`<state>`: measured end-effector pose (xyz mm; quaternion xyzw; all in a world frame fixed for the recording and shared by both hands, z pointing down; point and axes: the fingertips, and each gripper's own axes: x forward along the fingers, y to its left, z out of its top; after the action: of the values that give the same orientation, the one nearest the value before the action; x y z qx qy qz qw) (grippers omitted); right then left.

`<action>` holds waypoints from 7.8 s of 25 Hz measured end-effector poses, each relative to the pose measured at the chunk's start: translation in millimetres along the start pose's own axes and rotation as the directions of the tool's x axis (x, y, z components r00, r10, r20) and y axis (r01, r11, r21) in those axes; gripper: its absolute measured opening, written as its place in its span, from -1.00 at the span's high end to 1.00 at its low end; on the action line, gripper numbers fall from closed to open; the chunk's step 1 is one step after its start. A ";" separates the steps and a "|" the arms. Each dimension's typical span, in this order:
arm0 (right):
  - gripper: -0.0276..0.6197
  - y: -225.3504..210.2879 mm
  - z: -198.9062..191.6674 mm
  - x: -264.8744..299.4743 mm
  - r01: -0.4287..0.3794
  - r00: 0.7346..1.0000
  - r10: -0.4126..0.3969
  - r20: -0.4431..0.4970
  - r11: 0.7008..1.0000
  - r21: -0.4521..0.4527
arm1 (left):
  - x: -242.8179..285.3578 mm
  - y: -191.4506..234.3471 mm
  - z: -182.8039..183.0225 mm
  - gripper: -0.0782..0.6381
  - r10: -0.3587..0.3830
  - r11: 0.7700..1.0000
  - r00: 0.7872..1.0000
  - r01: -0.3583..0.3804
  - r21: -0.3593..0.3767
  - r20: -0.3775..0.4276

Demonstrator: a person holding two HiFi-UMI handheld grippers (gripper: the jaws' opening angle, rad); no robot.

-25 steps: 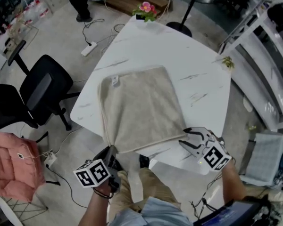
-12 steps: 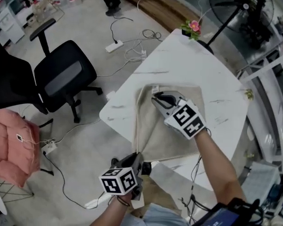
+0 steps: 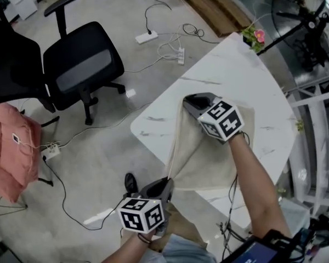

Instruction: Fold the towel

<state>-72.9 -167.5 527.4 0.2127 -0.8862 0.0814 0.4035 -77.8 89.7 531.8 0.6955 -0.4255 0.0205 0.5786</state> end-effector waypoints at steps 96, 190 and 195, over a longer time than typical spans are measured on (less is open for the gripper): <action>0.30 -68.4 -257.7 -251.2 0.235 0.854 -0.519 0.022 0.424 0.875 | 152.1 -135.4 219.0 0.37 0.066 0.671 0.986 0.069 0.738 -0.152; 0.51 -194.3 -14.0 -21.3 -0.025 0.991 0.034 -0.126 0.997 0.074 | 107.6 -18.3 166.9 0.33 0.244 0.895 0.931 -0.108 0.432 -0.272; 0.54 -190.7 2.5 -34.0 -0.050 0.998 0.054 -0.034 0.994 0.102 | 101.8 -25.0 164.3 0.39 0.208 0.911 0.936 -0.080 0.405 -0.283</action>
<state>29.6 -328.6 495.1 0.2081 -0.8786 0.1404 0.4063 -73.8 -104.1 511.0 0.7496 -0.3640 0.2599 0.4879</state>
